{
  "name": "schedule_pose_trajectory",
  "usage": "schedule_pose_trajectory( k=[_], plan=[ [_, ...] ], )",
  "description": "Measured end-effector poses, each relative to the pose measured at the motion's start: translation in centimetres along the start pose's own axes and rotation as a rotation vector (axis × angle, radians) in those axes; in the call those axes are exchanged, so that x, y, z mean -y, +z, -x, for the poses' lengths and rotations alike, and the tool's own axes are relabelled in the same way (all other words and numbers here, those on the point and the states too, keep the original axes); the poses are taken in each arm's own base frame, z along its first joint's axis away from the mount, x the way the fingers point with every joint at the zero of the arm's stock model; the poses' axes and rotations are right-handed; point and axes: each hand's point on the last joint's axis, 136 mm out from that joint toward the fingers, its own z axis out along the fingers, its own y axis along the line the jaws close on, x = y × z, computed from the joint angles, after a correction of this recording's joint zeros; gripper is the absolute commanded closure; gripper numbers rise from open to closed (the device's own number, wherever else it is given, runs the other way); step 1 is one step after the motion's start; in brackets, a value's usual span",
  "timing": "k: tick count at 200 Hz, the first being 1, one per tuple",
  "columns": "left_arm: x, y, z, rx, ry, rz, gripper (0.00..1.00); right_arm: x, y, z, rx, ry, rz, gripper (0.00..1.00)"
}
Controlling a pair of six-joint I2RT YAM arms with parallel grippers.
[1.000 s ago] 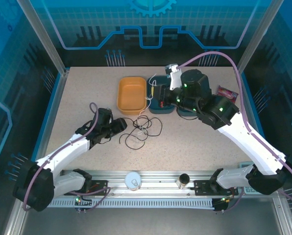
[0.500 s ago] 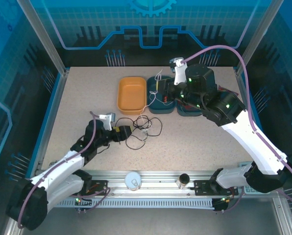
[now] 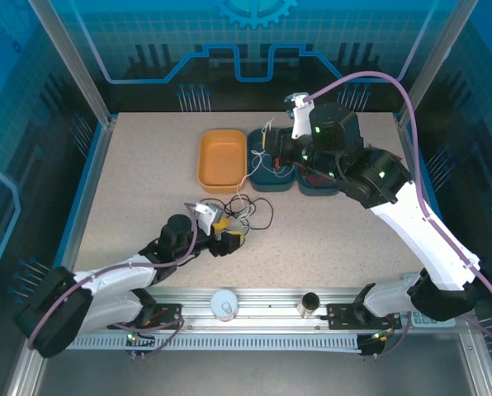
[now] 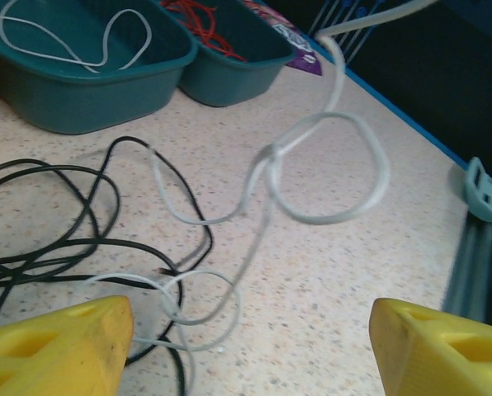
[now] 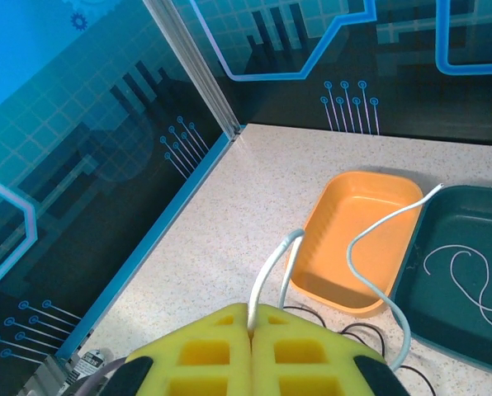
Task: Untangle the cables
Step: Untie the cable.
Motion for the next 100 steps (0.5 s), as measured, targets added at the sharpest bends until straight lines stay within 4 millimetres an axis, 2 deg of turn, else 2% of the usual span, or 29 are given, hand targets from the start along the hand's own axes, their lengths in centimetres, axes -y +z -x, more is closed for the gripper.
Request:
schedule_pose_trajectory(
  k=[25,59,100],
  plan=[
    [-1.0,1.0,-0.6,-0.005,-0.006,0.030,0.31,0.0,0.0,0.0,0.000,0.004,0.001,1.00],
    [-1.4,2.2,-0.8,-0.006,-0.028,0.021,0.43,0.0,0.0,0.1,0.002,0.008,0.001,1.00],
    [-1.4,3.3,-0.4,0.006,-0.071,0.009,0.85,-0.2,-0.3,0.7,0.009,0.008,0.000,1.00]
  ],
)
